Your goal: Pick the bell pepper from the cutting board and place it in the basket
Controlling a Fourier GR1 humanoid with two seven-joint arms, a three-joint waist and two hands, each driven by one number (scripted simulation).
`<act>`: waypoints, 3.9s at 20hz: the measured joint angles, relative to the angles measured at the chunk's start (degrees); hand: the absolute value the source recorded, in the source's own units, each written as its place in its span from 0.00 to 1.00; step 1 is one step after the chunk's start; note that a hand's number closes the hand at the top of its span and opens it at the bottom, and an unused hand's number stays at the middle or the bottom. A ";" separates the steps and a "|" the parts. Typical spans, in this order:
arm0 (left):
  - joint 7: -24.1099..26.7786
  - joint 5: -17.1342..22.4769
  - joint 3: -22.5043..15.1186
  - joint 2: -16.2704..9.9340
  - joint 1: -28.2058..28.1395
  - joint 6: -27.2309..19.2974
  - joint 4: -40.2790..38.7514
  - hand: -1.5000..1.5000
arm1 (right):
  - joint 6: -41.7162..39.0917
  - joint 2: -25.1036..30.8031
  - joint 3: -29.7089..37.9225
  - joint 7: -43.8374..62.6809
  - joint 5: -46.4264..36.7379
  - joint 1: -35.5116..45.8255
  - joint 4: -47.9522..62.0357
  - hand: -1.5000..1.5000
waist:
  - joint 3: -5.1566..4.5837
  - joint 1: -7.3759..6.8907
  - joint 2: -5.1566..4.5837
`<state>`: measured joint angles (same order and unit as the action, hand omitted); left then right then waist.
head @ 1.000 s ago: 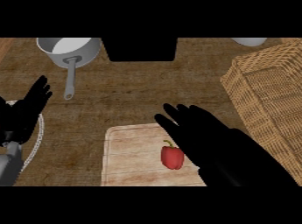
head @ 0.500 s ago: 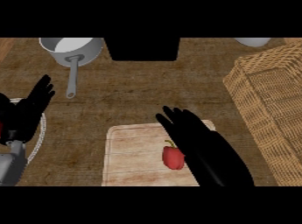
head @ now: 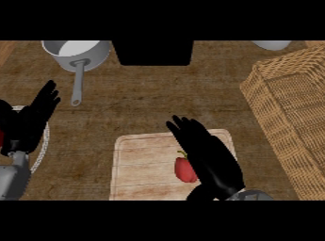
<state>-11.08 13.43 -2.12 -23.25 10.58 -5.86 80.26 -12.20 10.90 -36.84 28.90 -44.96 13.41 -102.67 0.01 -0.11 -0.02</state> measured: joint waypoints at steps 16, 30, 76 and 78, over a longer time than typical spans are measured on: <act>-1.65 -3.88 5.14 2.68 0.84 3.89 -0.38 0.50 | -4.68 -1.56 4.58 -7.96 -3.76 -5.07 1.84 0.00 | 0.00 0.15 0.04; -0.79 -6.66 7.84 5.33 1.28 6.25 -1.25 0.50 | -3.96 -4.53 4.45 -12.44 -10.53 -6.84 5.88 0.00 | -0.01 0.13 0.04; -2.65 -9.95 6.59 8.90 6.31 8.79 -1.84 0.50 | 41.99 -10.50 27.25 36.14 -29.04 39.33 40.52 1.00 | -0.20 -5.73 -0.87; -2.61 -9.97 6.75 8.82 6.35 8.76 -2.04 0.50 | 41.75 -10.47 28.26 37.94 -31.71 42.54 43.07 1.00 | -0.21 -5.43 -0.79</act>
<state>-13.70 3.46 4.63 -14.43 16.93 2.90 78.21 29.55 0.43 -8.58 66.83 -76.67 55.94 -59.60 -0.20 -5.54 -0.81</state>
